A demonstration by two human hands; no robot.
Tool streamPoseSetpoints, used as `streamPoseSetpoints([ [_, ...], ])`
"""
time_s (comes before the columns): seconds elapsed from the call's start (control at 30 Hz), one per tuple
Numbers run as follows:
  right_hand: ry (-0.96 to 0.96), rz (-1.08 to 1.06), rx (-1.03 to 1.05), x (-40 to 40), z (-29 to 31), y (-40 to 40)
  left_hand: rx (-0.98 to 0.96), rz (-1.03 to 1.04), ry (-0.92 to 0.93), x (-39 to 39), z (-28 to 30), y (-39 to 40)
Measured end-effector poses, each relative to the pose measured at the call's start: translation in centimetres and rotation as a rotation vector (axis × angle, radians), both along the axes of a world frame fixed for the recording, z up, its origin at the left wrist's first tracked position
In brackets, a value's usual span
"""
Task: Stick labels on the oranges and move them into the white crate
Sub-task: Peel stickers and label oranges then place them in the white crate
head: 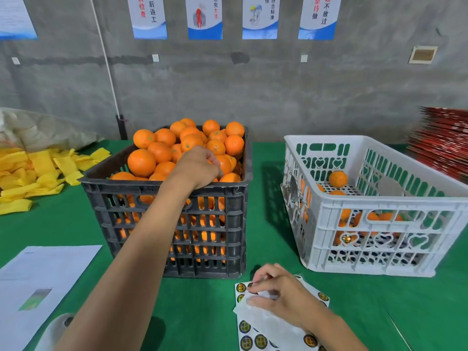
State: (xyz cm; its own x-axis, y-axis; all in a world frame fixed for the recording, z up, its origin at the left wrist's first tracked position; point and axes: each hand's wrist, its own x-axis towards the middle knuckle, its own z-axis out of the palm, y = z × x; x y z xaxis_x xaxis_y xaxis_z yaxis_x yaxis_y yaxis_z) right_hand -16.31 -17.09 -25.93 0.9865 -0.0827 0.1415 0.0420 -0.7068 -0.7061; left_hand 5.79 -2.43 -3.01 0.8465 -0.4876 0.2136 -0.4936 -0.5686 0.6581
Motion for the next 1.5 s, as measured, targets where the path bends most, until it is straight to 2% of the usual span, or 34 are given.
streamPoseSetpoints([
  [0.17,0.044,-0.056,0.239,0.0,0.2,0.4,-0.012,0.011,-0.011,-0.2,0.0,0.2],
  [0.47,0.116,-0.144,0.305,0.7,1.1,0.5,-0.019,0.006,-0.04,-0.8,0.0,0.4],
  [0.6,0.104,-0.29,0.254,1.0,0.5,1.0,-0.026,0.003,-0.053,-0.7,-0.1,0.3],
  [0.7,0.081,-0.423,0.372,1.2,1.4,1.0,-0.062,-0.021,-0.089,-0.7,-0.1,0.3],
  [0.77,-0.067,-0.539,0.391,1.7,3.8,0.6,-0.114,-0.04,-0.146,-0.9,-0.1,0.2],
  [0.83,-0.322,-0.632,0.346,2.4,7.7,0.4,-0.192,-0.058,-0.203,-1.2,0.1,0.1],
  [0.9,-0.558,-0.693,0.239,3.5,12.3,0.6,-0.343,-0.068,-0.168,-1.8,0.5,-0.2],
  [1.0,-0.756,-0.761,-0.083,5.8,18.3,1.7,-0.622,-0.081,0.084,-3.4,1.5,-1.3],
  [1.1,-0.842,-0.762,-0.266,7.9,21.7,3.2,-0.846,-0.11,0.421,-5.1,2.6,-2.9],
  [1.17,-0.852,-0.707,-0.302,8.6,22.2,3.9,-0.957,-0.097,0.583,-5.7,3.3,-3.6],
  [1.27,-0.873,-0.572,-0.289,8.2,21.9,3.7,-0.973,-0.02,0.614,-5.4,3.5,-4.2],
  [1.37,-0.683,-0.425,-0.33,7.8,21.3,3.5,-0.933,-0.001,0.608,-5.6,3.7,-4.8],
  [1.43,-0.514,-0.403,-0.313,7.8,21.0,3.6,-0.806,-0.016,0.519,-6.0,3.9,-5.4],
  [1.5,-0.443,-0.499,-0.296,7.7,21.0,3.0,-0.655,-0.068,0.433,-6.5,4.2,-5.7],
])
